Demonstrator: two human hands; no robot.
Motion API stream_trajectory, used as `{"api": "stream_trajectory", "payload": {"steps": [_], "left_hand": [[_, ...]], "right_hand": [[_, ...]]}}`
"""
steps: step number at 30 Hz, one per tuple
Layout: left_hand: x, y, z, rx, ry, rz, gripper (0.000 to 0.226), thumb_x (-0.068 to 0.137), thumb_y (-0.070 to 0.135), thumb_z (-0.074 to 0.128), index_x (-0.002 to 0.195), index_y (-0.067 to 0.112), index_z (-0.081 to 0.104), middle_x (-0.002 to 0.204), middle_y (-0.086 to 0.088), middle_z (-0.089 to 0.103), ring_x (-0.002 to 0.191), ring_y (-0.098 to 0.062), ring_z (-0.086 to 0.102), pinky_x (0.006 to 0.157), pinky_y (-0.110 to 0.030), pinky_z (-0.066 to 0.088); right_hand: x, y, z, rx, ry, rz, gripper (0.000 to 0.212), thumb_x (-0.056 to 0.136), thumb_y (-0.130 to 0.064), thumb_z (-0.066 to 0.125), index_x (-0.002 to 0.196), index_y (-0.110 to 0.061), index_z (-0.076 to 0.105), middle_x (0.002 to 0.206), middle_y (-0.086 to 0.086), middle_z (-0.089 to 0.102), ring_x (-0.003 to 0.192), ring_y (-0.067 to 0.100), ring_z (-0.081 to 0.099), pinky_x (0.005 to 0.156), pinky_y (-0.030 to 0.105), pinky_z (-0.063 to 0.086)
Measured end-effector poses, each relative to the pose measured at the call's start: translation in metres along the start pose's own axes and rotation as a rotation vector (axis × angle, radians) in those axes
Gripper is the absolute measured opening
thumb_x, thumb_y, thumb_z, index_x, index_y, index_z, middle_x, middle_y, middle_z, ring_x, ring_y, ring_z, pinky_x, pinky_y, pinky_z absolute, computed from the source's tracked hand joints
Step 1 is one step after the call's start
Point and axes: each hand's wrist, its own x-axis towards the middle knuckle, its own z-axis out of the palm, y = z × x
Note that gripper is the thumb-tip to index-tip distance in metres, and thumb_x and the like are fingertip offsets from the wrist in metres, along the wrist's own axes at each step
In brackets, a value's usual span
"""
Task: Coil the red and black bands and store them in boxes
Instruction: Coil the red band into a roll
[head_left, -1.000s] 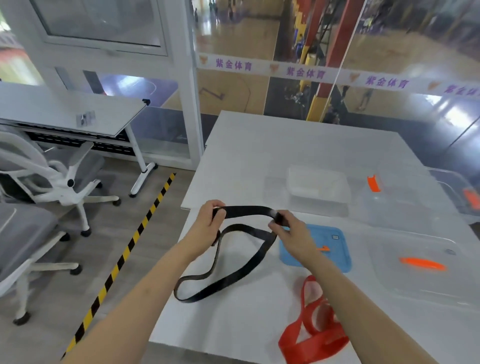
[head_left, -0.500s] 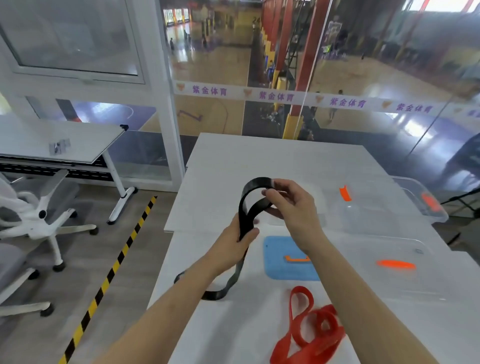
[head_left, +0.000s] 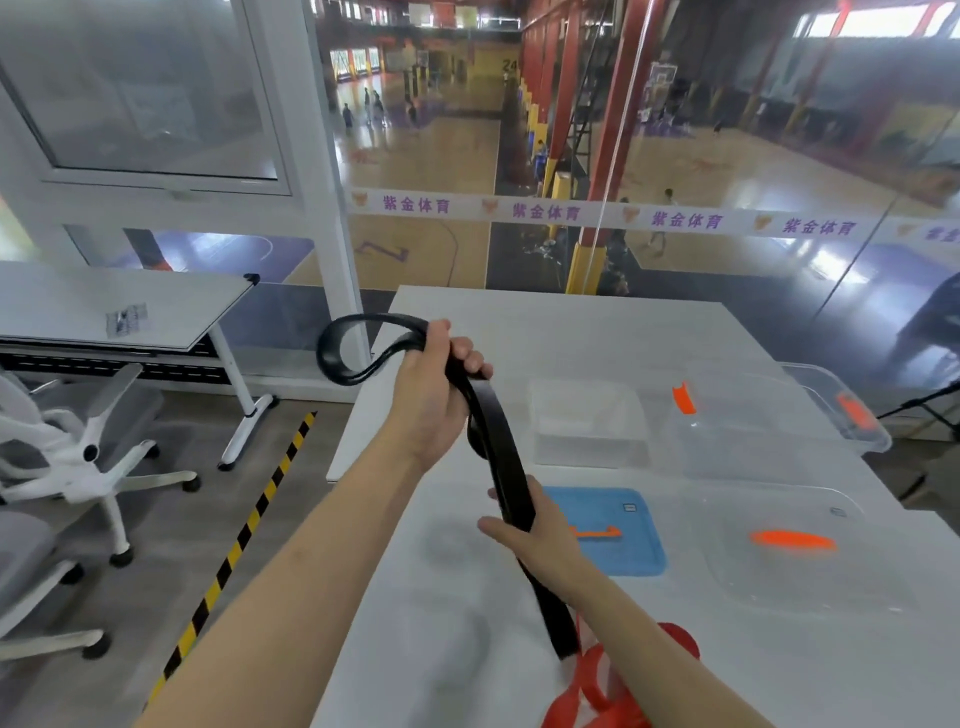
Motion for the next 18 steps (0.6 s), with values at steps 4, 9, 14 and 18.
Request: {"api": "stream_trajectory", "payload": {"steps": [4,9,14,18], "left_hand": [[0.007,-0.013,0.005,0.158,-0.027,0.029,0.014,0.111,0.028,0.039,0.106,0.017,0.047,0.072,0.004,0.042,0.064,-0.013,0.042,0.071,-0.031,0.039],[0.004,-0.068,0.009,0.553,-0.124,0.036,0.018,0.108,0.029,0.045,0.126,0.027,0.044,0.076,0.006,0.043,0.068,-0.013,0.043,0.074,-0.034,0.042],[-0.018,-0.116,0.063,0.577,-0.25,-0.004,0.015,0.109,0.019,0.042,0.124,0.024,0.042,0.075,0.006,0.042,0.064,-0.012,0.041,0.069,-0.031,0.04],[-0.046,-0.154,0.112,0.612,-0.336,-0.022,0.013,0.11,0.02,0.042,0.12,0.028,0.044,0.075,0.005,0.039,0.063,-0.011,0.04,0.069,-0.031,0.039]], "right_hand": [[-0.014,0.009,-0.042,-0.006,0.168,0.045,0.033,0.082,-0.042,0.083,0.095,-0.019,0.063,0.079,0.004,0.067,0.075,0.019,0.065,0.075,0.036,0.054],[-0.059,0.029,-0.117,-0.187,0.149,0.069,0.035,0.079,-0.026,0.086,0.104,-0.034,0.061,0.086,-0.014,0.067,0.079,0.002,0.066,0.07,0.018,0.045],[-0.114,0.065,-0.184,-0.387,0.216,0.145,0.036,0.083,-0.018,0.077,0.102,-0.042,0.058,0.078,-0.011,0.063,0.063,0.002,0.057,0.06,0.014,0.043],[-0.16,0.111,-0.235,-0.461,0.219,0.292,0.028,0.082,-0.017,0.067,0.087,-0.041,0.053,0.071,-0.007,0.061,0.064,0.015,0.06,0.06,0.028,0.045]]}}
